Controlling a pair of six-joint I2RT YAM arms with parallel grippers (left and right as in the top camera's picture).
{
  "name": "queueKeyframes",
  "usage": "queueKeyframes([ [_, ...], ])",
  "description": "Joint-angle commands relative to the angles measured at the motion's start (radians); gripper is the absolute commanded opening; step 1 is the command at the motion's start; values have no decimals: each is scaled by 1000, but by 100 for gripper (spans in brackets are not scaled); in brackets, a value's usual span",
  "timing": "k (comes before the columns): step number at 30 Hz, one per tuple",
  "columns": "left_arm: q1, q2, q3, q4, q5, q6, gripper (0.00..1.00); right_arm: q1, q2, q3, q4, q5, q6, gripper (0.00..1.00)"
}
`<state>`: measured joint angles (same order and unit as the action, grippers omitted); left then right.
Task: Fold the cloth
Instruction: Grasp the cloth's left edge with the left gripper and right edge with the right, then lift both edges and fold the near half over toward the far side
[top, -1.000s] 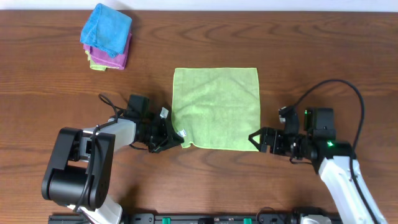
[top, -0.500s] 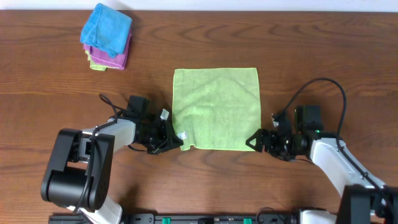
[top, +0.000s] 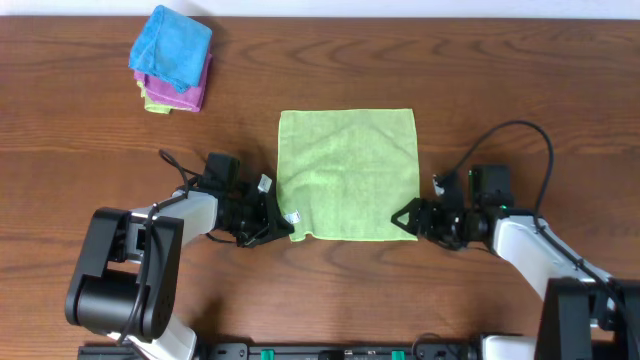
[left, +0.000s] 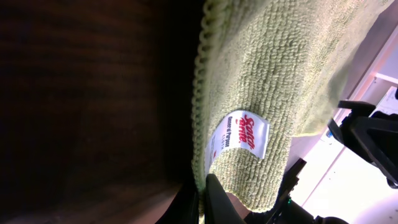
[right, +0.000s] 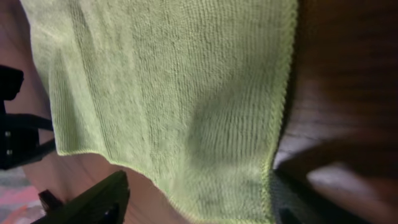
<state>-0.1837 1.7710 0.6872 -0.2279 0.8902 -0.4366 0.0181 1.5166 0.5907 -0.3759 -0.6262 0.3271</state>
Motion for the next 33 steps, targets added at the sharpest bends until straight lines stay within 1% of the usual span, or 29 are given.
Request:
queueKeyframes([
  [1, 0, -16, -10, -3, -6, 28, 6, 41, 55, -11, 13, 44, 20, 61],
  [2, 0, -16, -10, -3, -6, 35, 6, 51, 60, -11, 19, 45, 20, 50],
  [3, 0, -16, -10, -3, -5, 41, 6, 57, 62, -11, 21, 54, 20, 34],
  [4, 0, -16, -10, -3, -5, 41, 6, 60, 62, -11, 20, 65, 20, 11],
  [5, 0, -16, -9, -3, -5, 44, 6, 61, 62, -11, 19, 74, 20, 1],
  [9, 0, -17, -9, -5, 2, 68, 6, 51, 50, -11, 13, 79, 17, 1],
  [13, 0, -39, -9, -9, 27, 104, 6, 46, -5, -11, -17, 76, 17, 1],
  [17, 0, -90, -9, -24, 27, 116, 6, 47, -95, -11, -72, 71, 17, 1],
  [20, 0, -154, -9, -64, 27, 116, 6, 59, -195, -11, -132, 68, 17, 1],
  [23, 0, -203, -9, -86, 27, 115, 6, 80, -276, -11, -143, 69, 24, 1],
  [28, 0, -259, -9, -49, 19, 65, 6, 100, -333, -11, -96, 111, 58, 1],
  [30, 0, -268, -9, -15, 18, 41, 6, 100, -332, -11, -68, 116, 68, 1],
  [33, 0, -268, -8, 56, 0, -27, 6, 100, -332, -11, -12, 139, 81, 1],
])
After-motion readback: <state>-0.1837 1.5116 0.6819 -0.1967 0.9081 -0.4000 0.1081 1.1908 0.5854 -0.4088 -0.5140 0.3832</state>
